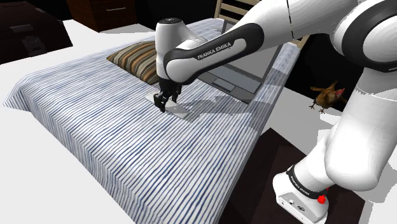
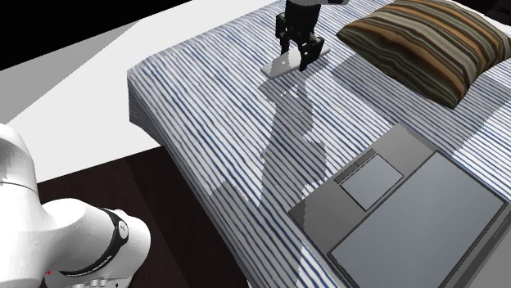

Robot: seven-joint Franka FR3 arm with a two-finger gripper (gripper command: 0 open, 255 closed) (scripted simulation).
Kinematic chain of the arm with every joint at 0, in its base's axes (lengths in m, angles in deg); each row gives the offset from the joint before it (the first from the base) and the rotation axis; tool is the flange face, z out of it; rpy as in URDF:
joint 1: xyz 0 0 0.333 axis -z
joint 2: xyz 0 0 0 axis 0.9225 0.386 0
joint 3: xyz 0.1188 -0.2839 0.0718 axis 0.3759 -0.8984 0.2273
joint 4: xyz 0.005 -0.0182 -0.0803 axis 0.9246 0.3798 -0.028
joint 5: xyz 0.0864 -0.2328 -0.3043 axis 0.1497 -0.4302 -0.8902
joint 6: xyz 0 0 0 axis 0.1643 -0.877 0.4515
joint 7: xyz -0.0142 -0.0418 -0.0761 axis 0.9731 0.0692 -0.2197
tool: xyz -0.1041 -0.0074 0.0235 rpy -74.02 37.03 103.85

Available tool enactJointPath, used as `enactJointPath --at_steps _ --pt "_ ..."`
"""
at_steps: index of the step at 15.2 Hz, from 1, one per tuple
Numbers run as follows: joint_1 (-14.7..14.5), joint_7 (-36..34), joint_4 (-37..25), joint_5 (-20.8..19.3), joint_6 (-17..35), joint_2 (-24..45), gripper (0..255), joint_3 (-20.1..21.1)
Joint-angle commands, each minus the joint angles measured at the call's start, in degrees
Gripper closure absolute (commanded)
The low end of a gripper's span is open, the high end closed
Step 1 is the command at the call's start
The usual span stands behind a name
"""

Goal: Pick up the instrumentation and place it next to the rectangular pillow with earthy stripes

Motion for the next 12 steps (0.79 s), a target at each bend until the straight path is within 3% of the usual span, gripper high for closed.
enactJointPath --at_steps 1,3,4,9,12 --pt "0.0 0.01 -0.01 -0.01 0.04 0.01 255 -0.01" --pt "0.0 0.01 -0.01 -0.01 0.04 0.01 255 -0.01" --pt "0.0 0.0 -0.01 -0.01 0.03 0.02 0 -0.01" --pt "0.0 0.01 -0.02 -0.01 0.03 0.02 0 -0.01" --pt "0.3 0.67 -2.29 1.01 -4.92 -2.76 0 0.35"
